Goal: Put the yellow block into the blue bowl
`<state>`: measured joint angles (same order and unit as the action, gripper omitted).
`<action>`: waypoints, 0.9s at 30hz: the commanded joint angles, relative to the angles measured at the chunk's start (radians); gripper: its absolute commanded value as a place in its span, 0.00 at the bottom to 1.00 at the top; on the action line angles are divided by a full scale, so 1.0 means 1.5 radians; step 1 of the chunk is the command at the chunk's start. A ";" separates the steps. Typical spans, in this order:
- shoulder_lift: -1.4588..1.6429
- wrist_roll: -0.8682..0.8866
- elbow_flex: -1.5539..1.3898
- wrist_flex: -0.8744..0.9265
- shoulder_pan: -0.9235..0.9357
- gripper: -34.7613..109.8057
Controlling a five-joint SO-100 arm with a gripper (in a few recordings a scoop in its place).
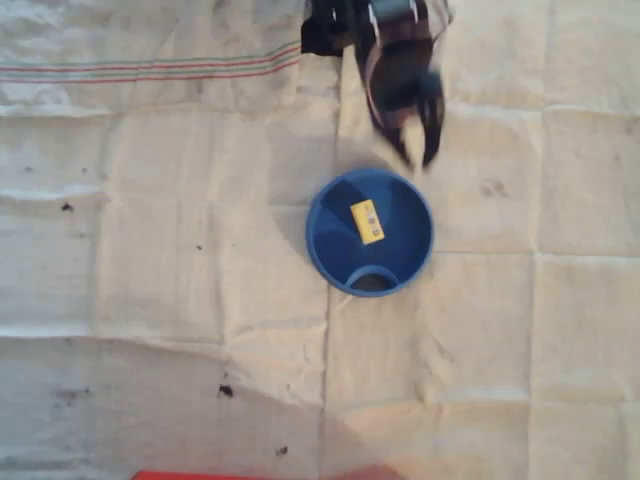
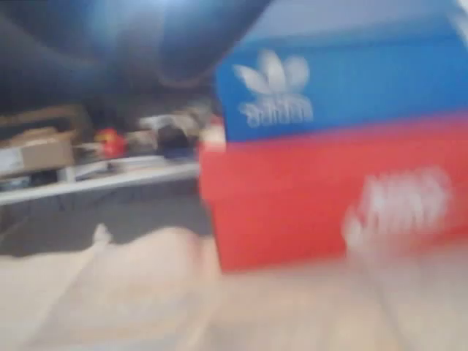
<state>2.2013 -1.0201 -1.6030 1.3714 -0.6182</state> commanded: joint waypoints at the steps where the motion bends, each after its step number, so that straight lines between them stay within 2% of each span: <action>1: 0.131 0.179 -0.046 0.002 -0.059 0.24; 6: 0.240 0.374 -0.161 -0.045 -0.091 0.24; 10: 0.318 0.483 -0.289 -0.106 -0.092 0.24; 27: 0.559 0.510 -0.796 -0.363 -0.154 0.24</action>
<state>2.9667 -0.2700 -2.7535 0.9035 -0.8237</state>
